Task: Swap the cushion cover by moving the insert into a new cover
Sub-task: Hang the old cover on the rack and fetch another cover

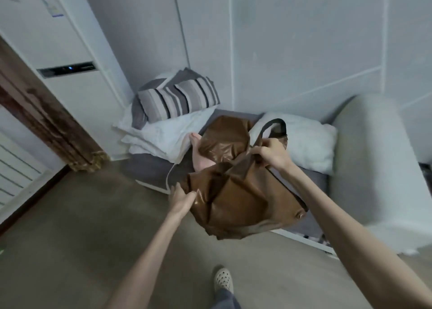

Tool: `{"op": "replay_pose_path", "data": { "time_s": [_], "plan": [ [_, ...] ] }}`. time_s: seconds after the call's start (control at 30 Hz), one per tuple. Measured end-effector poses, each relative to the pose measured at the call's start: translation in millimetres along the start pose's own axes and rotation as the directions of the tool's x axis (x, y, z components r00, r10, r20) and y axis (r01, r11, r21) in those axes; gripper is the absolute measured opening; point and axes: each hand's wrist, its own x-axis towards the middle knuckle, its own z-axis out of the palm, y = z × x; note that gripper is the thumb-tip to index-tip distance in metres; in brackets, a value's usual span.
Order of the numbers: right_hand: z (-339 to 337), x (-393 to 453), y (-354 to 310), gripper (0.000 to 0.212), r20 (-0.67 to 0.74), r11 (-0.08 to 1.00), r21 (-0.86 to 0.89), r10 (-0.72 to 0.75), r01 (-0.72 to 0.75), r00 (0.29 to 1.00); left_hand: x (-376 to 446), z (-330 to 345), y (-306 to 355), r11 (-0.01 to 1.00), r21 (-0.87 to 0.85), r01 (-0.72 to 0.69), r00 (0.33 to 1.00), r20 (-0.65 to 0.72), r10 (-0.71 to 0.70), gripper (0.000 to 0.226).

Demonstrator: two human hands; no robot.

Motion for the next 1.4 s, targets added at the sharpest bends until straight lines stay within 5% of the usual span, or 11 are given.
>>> {"op": "replay_pose_path", "data": {
  "time_s": [0.13,0.23,0.33,0.4,0.5,0.6,0.87,1.13,1.4],
  "plan": [
    [-10.7,20.5,6.4,0.026,-0.104,0.985,-0.171,-0.041,0.023,0.994,22.0,49.1,55.0,0.936,-0.094,-0.34,0.898,0.263,0.353,0.038],
    [-4.6,38.8,9.9,0.038,-0.12,0.948,-0.318,-0.064,0.022,0.991,33.5,75.2,93.5,0.877,-0.271,-0.397,0.791,0.384,0.477,0.04],
    [3.1,55.7,16.8,0.039,-0.071,0.809,-0.581,-0.158,0.087,0.985,58.0,88.1,127.9,0.859,-0.423,-0.29,0.771,0.428,0.471,0.055],
    [3.3,65.8,22.0,0.015,0.001,0.706,-0.694,-0.192,0.139,0.981,78.9,90.9,145.0,0.85,-0.484,-0.206,0.807,0.407,0.427,0.061],
    [-5.2,71.5,34.2,0.018,0.051,0.61,-0.774,-0.207,0.17,0.977,105.7,96.3,162.5,0.86,-0.493,-0.129,0.851,0.39,0.351,0.071],
    [-20.4,69.9,48.3,0.017,0.129,0.611,-0.76,-0.191,0.221,0.973,127.3,108.6,175.8,0.876,-0.439,-0.201,0.84,0.382,0.384,0.078],
    [-41.8,96.1,72.8,0.035,0.298,0.364,-0.875,-0.114,0.319,0.948,183.4,164.8,212.4,0.939,-0.217,-0.267,0.791,0.507,0.343,0.08],
    [-95.0,157.0,92.8,0.027,0.193,0.479,-0.852,-0.089,0.212,0.977,262.9,194.3,245.9,0.943,0.203,-0.264,0.828,0.55,0.113,0.051],
    [-152.3,246.5,128.2,0.017,0.053,0.645,-0.762,-0.028,0.058,0.998,305.0,211.9,292.9,0.872,0.222,-0.436,0.881,0.303,0.363,0.041]
  ]
}}
